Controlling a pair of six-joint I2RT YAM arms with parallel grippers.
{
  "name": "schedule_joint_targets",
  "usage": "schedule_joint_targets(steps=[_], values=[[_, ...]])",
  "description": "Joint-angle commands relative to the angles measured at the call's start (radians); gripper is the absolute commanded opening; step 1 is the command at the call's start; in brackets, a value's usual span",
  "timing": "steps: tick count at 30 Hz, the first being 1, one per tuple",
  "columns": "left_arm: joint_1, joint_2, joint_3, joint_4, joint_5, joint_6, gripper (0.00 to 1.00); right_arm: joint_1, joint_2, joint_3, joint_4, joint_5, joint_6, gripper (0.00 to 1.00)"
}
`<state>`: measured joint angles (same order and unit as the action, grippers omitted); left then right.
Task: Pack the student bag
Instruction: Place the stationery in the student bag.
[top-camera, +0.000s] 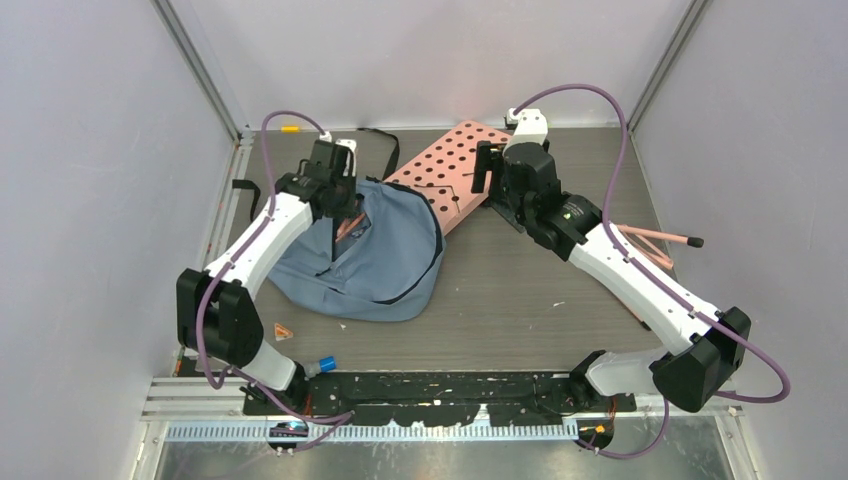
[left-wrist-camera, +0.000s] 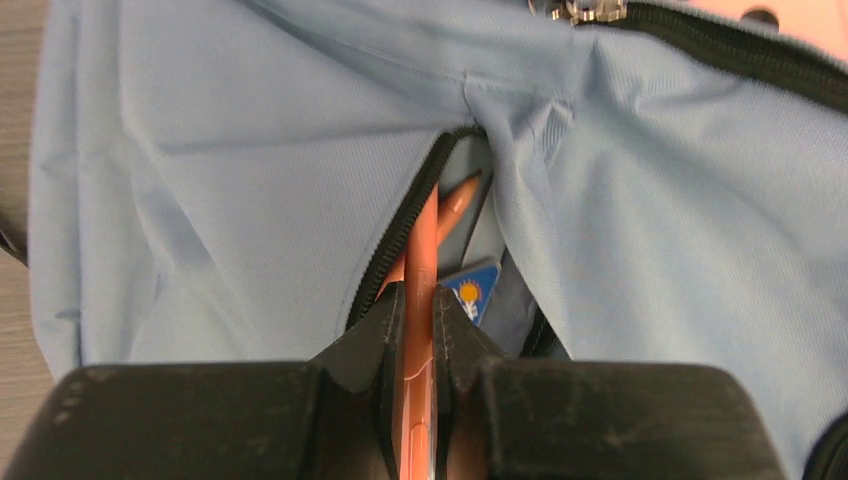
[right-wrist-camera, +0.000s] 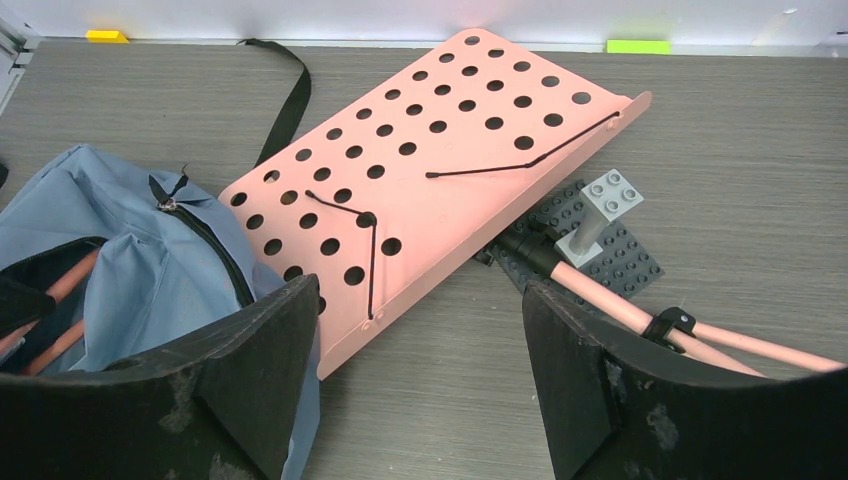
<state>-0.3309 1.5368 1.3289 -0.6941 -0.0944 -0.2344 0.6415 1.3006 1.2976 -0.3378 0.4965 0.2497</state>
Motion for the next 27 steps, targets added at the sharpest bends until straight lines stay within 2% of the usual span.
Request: schedule_joint_targets(steps=[1, 5, 13, 15, 17, 18, 24, 27], values=[[0.002, 0.002, -0.007, 0.180, -0.104, -0.014, 0.00, -0.003, -0.038, 0.010, 0.014, 0.017, 0.001, 0.80], [0.003, 0.012, -0.037, 0.249, -0.107, 0.023, 0.00, -0.004, -0.053, -0.001, 0.005, 0.026, 0.003, 0.80], [0.003, 0.017, -0.069, 0.225, -0.107, 0.066, 0.01, -0.005, -0.066, -0.015, -0.002, 0.030, 0.017, 0.80], [0.003, 0.006, -0.075, 0.222, -0.091, 0.066, 0.10, -0.005, -0.065, -0.013, -0.003, 0.028, 0.019, 0.80], [0.003, -0.007, -0.078, 0.218, -0.071, 0.065, 0.26, -0.005, -0.062, -0.010, -0.003, 0.026, 0.019, 0.80], [0.003, -0.018, -0.079, 0.214, -0.062, 0.064, 0.31, -0.005, -0.059, -0.009, -0.003, 0.025, 0.019, 0.80], [0.003, -0.092, -0.094, 0.178, -0.033, 0.043, 0.43, -0.005, -0.055, -0.007, -0.002, 0.023, 0.022, 0.80], [0.003, -0.147, -0.083, 0.109, 0.004, 0.027, 0.49, -0.005, -0.057, -0.009, -0.002, 0.021, 0.023, 0.80]])
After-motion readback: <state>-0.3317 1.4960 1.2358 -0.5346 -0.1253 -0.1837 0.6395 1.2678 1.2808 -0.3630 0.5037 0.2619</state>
